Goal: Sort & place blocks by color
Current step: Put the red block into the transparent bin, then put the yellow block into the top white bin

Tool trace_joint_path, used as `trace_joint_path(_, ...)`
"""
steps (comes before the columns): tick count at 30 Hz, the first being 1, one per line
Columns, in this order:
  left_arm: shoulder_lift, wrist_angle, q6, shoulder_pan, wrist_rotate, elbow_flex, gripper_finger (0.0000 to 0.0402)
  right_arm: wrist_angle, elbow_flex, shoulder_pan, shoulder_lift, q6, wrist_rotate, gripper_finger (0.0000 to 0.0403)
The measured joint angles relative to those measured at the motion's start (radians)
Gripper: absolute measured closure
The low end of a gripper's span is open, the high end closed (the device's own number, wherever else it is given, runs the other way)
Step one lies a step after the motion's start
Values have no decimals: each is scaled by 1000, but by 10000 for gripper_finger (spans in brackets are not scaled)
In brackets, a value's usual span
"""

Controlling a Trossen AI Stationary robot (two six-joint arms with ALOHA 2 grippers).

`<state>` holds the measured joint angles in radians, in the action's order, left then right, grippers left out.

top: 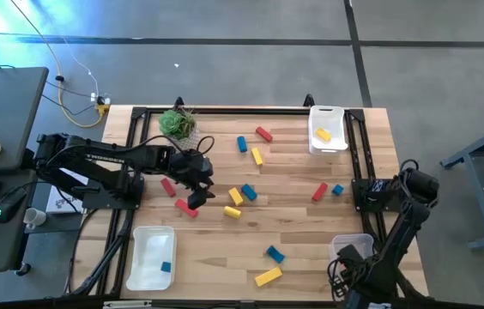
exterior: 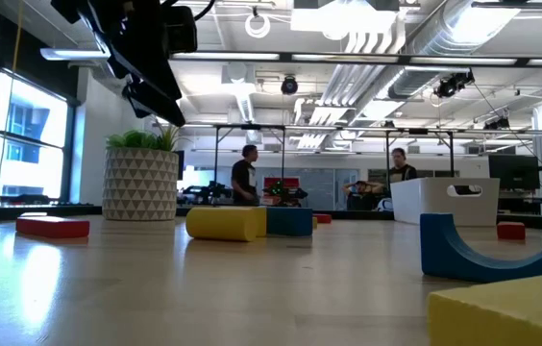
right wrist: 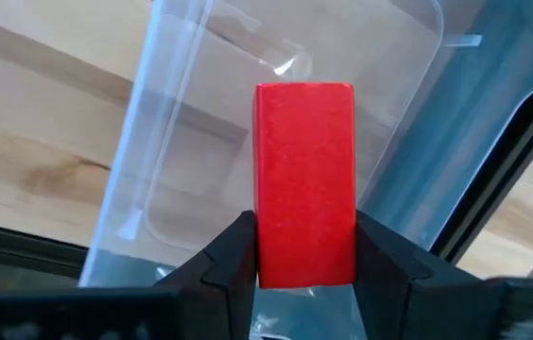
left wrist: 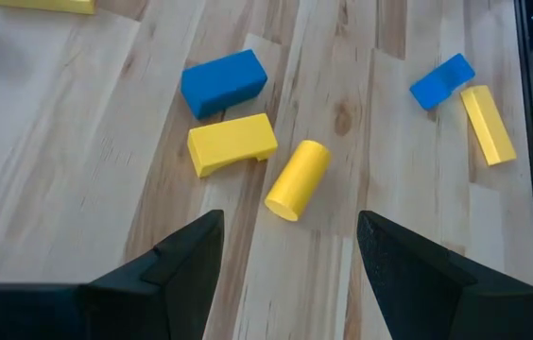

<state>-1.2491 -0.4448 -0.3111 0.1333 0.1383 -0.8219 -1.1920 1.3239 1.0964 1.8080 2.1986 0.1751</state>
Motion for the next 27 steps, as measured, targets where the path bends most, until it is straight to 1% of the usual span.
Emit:
trace_joint_path(7, 0, 1, 0, 0, 0, 0, 170, -3, 0, -6, 0, -5, -7, 226)
trace_joint_path(10, 0, 1, 0, 0, 0, 0, 170, -3, 0, -6, 0, -5, -20, 210)
trace_joint_path(15, 0, 1, 0, 0, 0, 0, 170, -26, 17, -6, -1, -4, -49, 207)
trace_joint_path(21, 0, 1, 0, 0, -18, 0, 170, -183, 113, -17, -2, -5, -62, 206)
trace_joint_path(23, 0, 1, 0, 0, -42, 0, 170, -242, 154, -23, -2, -6, -97, 206)
trace_joint_path(27, 0, 1, 0, 0, -94, 0, 170, -352, 233, -57, -3, -32, -202, 206)
